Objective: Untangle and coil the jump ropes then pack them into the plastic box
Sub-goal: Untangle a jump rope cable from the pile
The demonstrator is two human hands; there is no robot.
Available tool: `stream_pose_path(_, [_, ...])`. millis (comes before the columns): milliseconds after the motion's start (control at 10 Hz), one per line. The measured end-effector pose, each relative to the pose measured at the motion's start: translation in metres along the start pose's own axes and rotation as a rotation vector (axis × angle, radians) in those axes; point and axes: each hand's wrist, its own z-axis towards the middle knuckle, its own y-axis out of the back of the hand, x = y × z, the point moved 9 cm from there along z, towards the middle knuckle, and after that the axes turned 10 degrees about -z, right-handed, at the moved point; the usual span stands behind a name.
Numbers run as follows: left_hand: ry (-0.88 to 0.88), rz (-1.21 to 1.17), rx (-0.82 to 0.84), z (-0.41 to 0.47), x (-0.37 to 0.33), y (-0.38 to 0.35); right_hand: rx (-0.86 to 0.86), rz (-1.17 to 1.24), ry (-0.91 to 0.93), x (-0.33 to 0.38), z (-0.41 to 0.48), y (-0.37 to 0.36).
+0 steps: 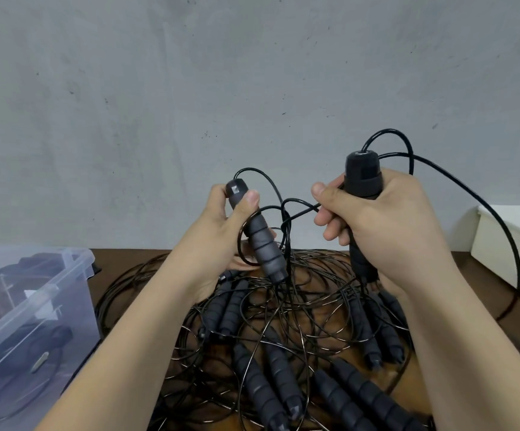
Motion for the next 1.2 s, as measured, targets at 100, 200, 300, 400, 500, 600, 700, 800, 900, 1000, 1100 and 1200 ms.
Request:
stream_pose_path(100, [0.024, -0.03, -0.006, 0.0, 0.008, -0.001, 0.01, 0.007, -0.005, 0.0, 0.0, 0.0])
stream_pose_path(200, [-0.031, 0.065, -0.096, 0.006, 0.011, 0.015, 0.012, 0.015, -0.013, -0.001, 0.0, 0.002])
stream_pose_path(300, [-0.108, 0.221, -0.143, 0.006, 0.004, 0.023, 0.023, 0.009, -0.017, -0.002, 0.0, 0.0])
stream_pose_path(400, [-0.122, 0.152, -0.18, 0.007, 0.003, 0.024, 0.025, 0.011, -0.015, -0.002, 0.0, -0.002])
stream_pose_path(500, [-0.099, 0.067, -0.21, 0.006, 0.006, 0.02, 0.027, 0.012, -0.011, 0.0, 0.0, -0.001])
stream_pose_path(600, [-0.035, 0.066, -0.198, 0.005, 0.013, 0.016, 0.042, 0.006, -0.018, -0.001, -0.001, -0.002])
stream_pose_path(700, [0.052, -0.047, -0.099, 0.003, 0.02, 0.003, 0.041, 0.011, -0.027, -0.002, 0.0, -0.003])
stream_pose_path(800, [0.139, -0.234, 0.039, 0.003, 0.024, -0.013, 0.029, 0.017, -0.022, -0.002, 0.0, -0.001])
stream_pose_path(900, [0.185, -0.292, 0.196, 0.0, 0.025, -0.022, 0.017, 0.012, -0.02, -0.002, 0.001, 0.001])
stream_pose_path(1000, [0.135, -0.235, 0.2, 0.0, 0.021, -0.019, 0.019, 0.014, -0.016, -0.001, 0.001, 0.001])
stream_pose_path(1100, [0.074, -0.188, 0.159, 0.002, 0.015, -0.017, 0.027, 0.007, -0.015, -0.001, 0.001, -0.001])
stream_pose_path(1200, [0.049, -0.129, 0.068, 0.0, 0.011, -0.013, 0.023, 0.015, -0.016, -0.002, 0.001, 0.0])
